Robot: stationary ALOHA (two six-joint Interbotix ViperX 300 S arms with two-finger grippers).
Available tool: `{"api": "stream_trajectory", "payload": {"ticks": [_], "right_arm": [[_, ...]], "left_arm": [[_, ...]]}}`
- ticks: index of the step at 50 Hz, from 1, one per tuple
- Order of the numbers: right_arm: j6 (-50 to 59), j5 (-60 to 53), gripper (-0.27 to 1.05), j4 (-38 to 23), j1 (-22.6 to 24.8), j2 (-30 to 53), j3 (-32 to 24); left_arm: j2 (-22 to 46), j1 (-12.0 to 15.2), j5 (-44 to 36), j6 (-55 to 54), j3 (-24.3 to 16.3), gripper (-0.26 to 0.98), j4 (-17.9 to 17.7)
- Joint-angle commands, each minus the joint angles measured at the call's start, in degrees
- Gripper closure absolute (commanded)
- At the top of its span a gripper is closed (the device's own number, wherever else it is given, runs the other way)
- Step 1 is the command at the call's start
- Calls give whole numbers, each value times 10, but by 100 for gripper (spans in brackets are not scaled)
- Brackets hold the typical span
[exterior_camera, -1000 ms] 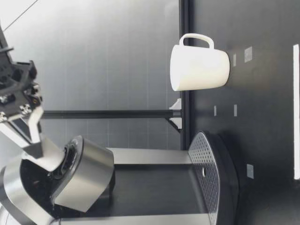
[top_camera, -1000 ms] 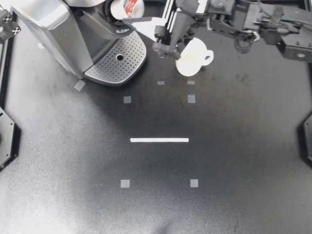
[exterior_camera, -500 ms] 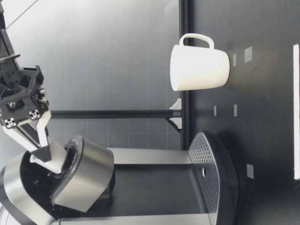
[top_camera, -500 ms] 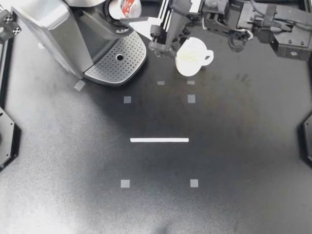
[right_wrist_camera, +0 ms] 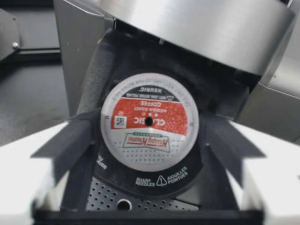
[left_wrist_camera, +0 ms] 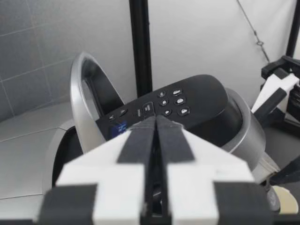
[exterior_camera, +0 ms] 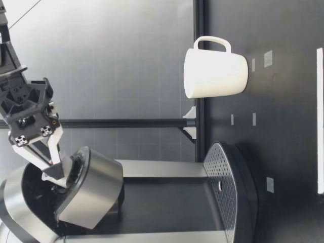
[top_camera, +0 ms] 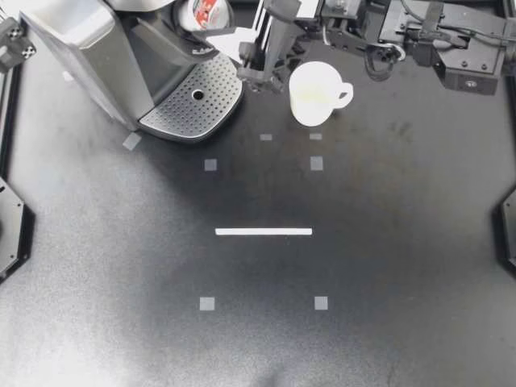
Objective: Place the coffee capsule inside the capsule container, then place the cup onto the center of the cup tray.
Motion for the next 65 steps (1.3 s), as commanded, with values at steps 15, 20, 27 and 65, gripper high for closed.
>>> {"api": "stream_trajectory", "payload": {"ticks": [15,20,27,65], "right_arm": [[-3,-9,4,-3,-4,-17,-16],[-3,-9,4,-4,-1,-21,-15],[4,-9,2,-1,2,-27,-14],[11,-53,-6,8,20,-39,9]], "left_arm": [[2,1,-1,0,-6,67,3],[2,1,-1,0,-6,67,3],[2,1,-2,-1,-6,67,3],[-1,1,-1,-3,-7,67,3]]}}
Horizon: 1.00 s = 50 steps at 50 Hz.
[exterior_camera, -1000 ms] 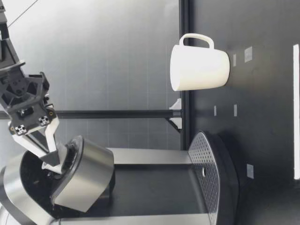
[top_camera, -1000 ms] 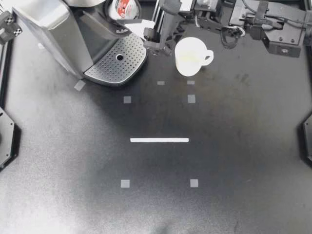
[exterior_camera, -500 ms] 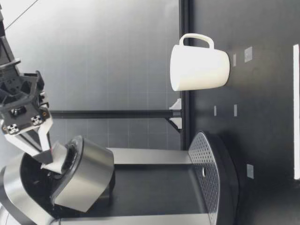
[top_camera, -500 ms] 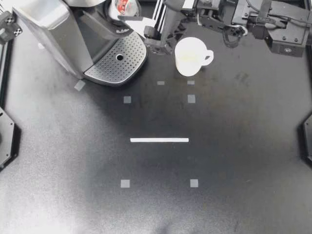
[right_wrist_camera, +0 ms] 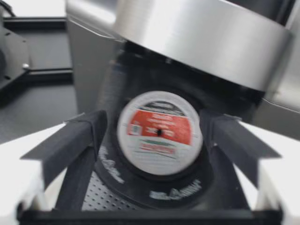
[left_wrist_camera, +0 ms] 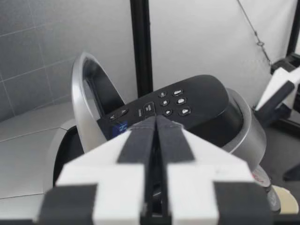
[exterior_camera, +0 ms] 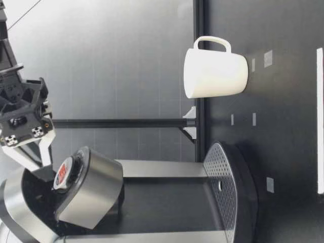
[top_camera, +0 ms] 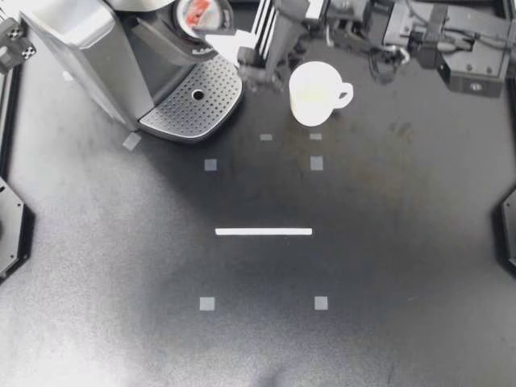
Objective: Place the coffee capsule inside the capsule container, then place the cup onto the center of the cup tray.
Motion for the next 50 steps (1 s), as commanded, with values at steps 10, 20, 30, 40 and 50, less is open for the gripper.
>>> {"api": "stream_trajectory", "payload": {"ticks": [10,20,30,40,50], "right_arm": [[0,-38,-6,2,11,-80,30],[5,-104,-3,7,27,-165,111],[28,-227,7,22,35,-234,212],[33,-330,22,22,52,-278,294],[33,-343,26,21,52,-304,321]], "left_arm": [[-3,1,16,-1,-6,67,4],[-3,2,91,-14,-21,67,29],[9,20,143,-65,-26,67,89],[42,79,106,-91,-27,67,98],[70,98,67,-102,-37,67,98]]}}
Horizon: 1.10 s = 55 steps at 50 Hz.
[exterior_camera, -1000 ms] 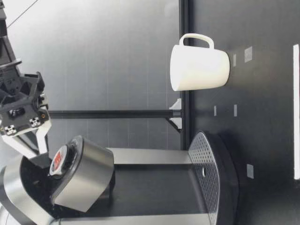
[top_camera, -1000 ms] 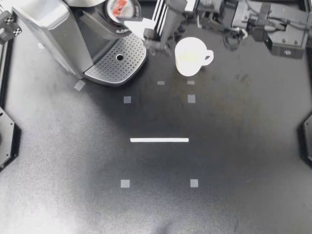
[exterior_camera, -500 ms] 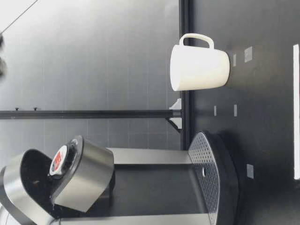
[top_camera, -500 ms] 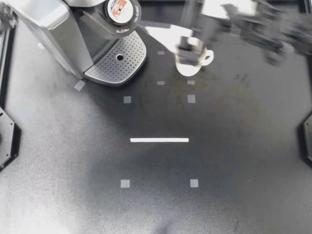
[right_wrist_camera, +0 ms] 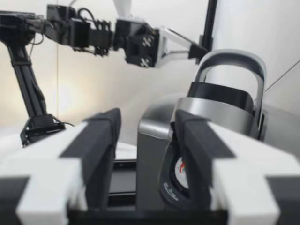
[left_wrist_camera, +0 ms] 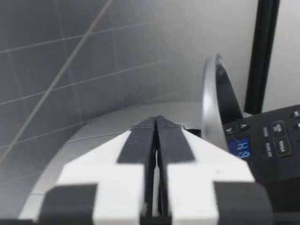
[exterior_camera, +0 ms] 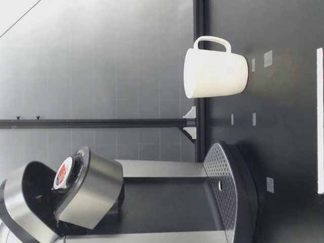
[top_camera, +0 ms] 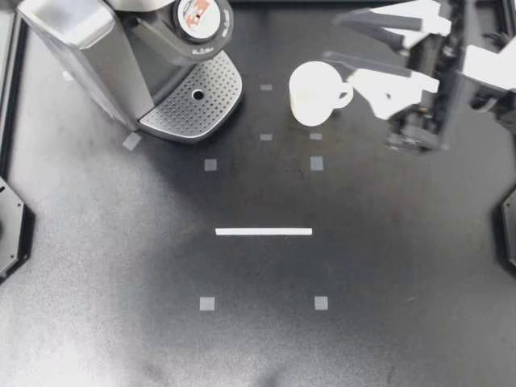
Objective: Place the coffee capsule inside the capsule container, then place the cup onto the center of the cup tray.
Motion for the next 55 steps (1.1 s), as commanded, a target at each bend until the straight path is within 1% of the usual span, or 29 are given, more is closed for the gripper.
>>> {"api": "stream_trajectory", "payload": {"ticks": [1,16,22,28,36,46,51,55], "right_arm": [[1,-6,26,2,4,-17,-4],[1,-6,26,2,4,-23,-1],[0,-6,26,1,4,-26,0],[0,-6,26,1,4,-29,-2],[0,-6,26,2,4,-31,-2],[0,-6,26,2,4,-31,-1],[1,-6,26,1,4,-31,0],[1,-9,26,2,4,-29,0]], "left_arm": [[6,4,-11,-3,-19,67,3],[40,4,-23,-3,-34,67,3],[44,4,-41,-5,-37,67,0],[41,4,-85,-5,-38,67,-23],[45,4,-120,-5,-38,67,-35],[46,4,-195,-5,-40,67,-80],[47,-4,-226,-5,-41,67,-98],[50,-18,-236,-5,-46,67,-101]]}}
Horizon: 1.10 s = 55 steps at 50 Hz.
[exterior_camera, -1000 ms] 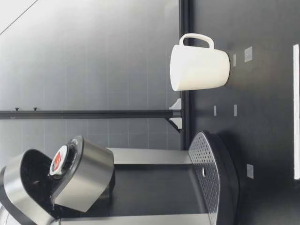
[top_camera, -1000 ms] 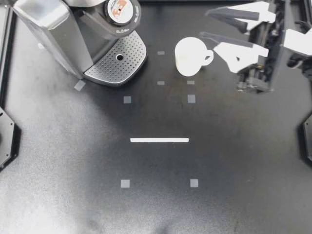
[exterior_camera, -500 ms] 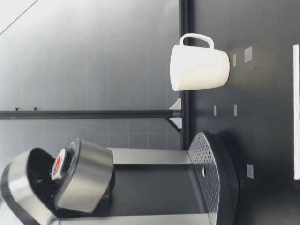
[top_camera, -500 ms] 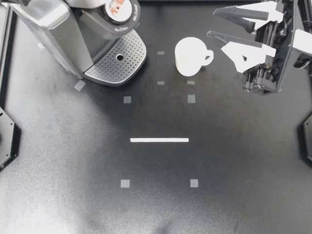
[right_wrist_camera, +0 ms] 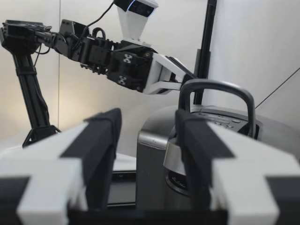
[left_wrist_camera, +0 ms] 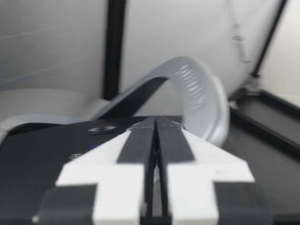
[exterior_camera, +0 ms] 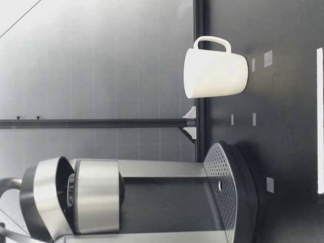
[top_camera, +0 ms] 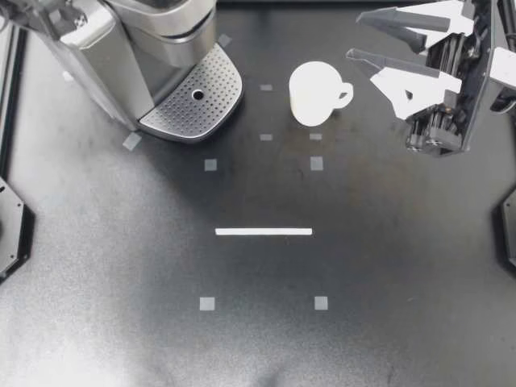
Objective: Place the coffee capsule inside the capsule container, then place the cup onto the center of the cup tray.
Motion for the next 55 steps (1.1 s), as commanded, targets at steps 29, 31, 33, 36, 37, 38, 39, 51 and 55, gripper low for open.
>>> {"api": "stream_trajectory", "payload": {"ticks": [29,31,33,36,37,38,39,51,55], "right_arm": [[2,-8,26,1,8,-15,8],[2,-8,26,2,9,-16,9],[2,-9,26,1,9,-16,9],[2,-8,26,1,9,-16,11],[2,-9,26,1,8,-17,12],[2,-9,26,1,8,-17,13],[2,-9,26,1,8,-17,14],[1,-11,26,1,9,-36,29],[1,-11,26,1,9,-43,33]], "left_arm": [[73,-111,79,3,-46,67,-16],[79,-120,84,3,-49,67,-16],[84,-127,91,3,-54,67,-15],[92,-136,98,3,-58,67,-17],[95,-140,101,3,-59,67,-17],[98,-142,104,3,-59,67,-18],[100,-146,106,3,-60,67,-19],[126,-154,120,3,-56,67,-41],[127,-157,122,3,-59,67,-41]]}}
